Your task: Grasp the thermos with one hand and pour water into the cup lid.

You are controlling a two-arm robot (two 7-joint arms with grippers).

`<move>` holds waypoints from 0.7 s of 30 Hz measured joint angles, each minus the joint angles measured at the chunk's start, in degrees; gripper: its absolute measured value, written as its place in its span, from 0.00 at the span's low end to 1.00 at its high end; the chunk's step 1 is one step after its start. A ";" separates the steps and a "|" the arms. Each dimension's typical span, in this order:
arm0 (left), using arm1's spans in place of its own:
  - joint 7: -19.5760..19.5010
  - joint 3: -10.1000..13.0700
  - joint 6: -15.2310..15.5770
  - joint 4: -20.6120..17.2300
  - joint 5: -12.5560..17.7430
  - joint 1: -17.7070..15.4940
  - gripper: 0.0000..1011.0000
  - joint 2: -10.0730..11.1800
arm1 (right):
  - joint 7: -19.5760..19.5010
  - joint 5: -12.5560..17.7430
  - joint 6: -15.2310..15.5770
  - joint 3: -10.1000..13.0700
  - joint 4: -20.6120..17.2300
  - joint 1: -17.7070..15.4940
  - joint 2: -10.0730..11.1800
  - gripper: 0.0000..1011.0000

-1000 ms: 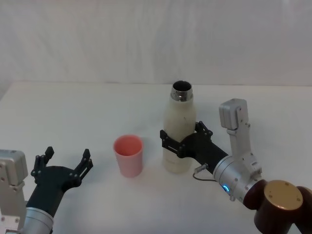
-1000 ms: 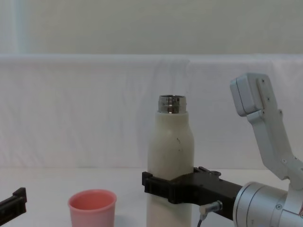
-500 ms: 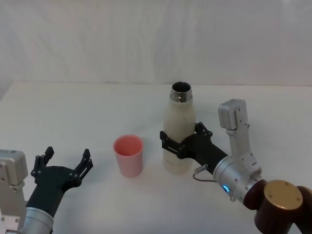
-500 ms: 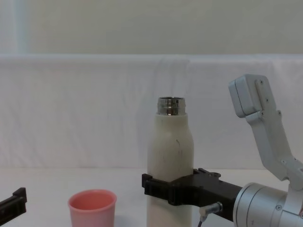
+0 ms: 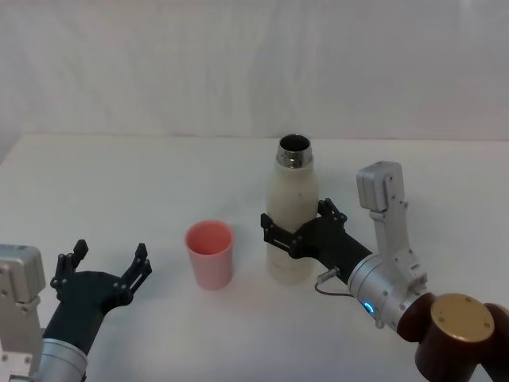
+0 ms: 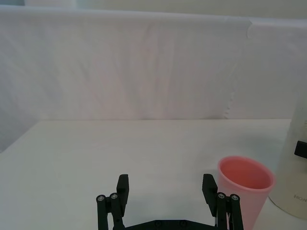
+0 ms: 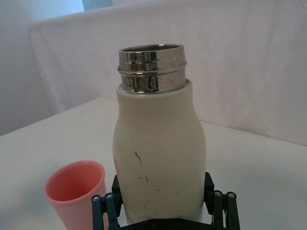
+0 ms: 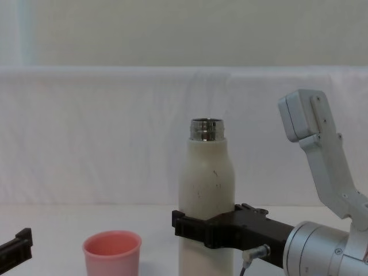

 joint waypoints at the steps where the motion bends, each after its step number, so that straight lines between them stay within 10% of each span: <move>1: 0.00 0.00 0.00 0.00 0.00 0.00 0.99 0.00 | 0.00 0.00 0.00 0.00 0.00 0.00 -0.01 0.99; 21: 0.00 0.00 0.00 0.00 0.00 0.00 0.99 0.00 | -0.07 0.00 -0.90 0.22 -1.39 -0.98 0.39 0.99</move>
